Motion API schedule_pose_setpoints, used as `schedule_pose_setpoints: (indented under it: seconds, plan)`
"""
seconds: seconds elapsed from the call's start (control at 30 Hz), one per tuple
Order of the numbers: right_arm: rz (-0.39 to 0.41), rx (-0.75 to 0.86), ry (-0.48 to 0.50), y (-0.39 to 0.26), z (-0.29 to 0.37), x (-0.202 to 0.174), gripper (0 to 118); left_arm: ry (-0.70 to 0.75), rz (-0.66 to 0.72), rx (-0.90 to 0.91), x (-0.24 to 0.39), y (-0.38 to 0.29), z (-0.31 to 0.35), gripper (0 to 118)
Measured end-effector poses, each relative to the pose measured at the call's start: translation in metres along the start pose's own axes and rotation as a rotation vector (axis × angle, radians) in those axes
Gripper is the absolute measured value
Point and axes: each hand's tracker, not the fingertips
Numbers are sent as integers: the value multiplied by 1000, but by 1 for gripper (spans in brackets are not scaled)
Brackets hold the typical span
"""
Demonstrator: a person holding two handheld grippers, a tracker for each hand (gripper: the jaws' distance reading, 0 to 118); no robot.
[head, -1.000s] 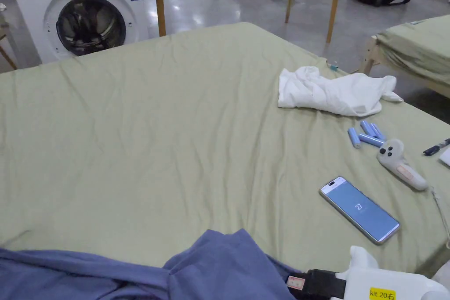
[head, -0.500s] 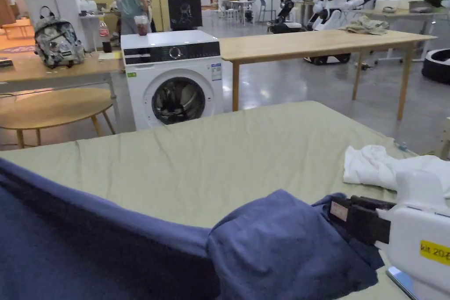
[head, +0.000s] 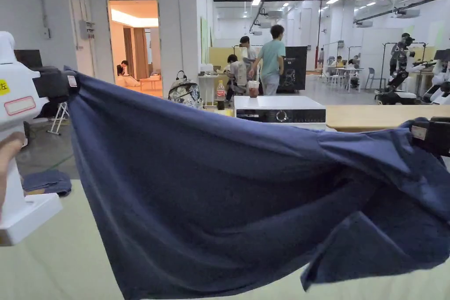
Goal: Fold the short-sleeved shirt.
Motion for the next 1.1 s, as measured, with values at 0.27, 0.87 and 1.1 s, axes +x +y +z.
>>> schedule_pose_setpoints:
  seconds: [0.27, 0.87, 1.1]
  plan:
    - [22, -39, -60, 62, -67, -13, 3, 79, -53, -22, -10, 27, -56, 0]
    - [31, -143, -91, 61, -240, -16, 3, 160, -61, -117, -55, -9, -167, 0]
    - [-29, -341, -24, -90, -252, 18, 3, 103, 3, -254, -68, -148, -113, 0]
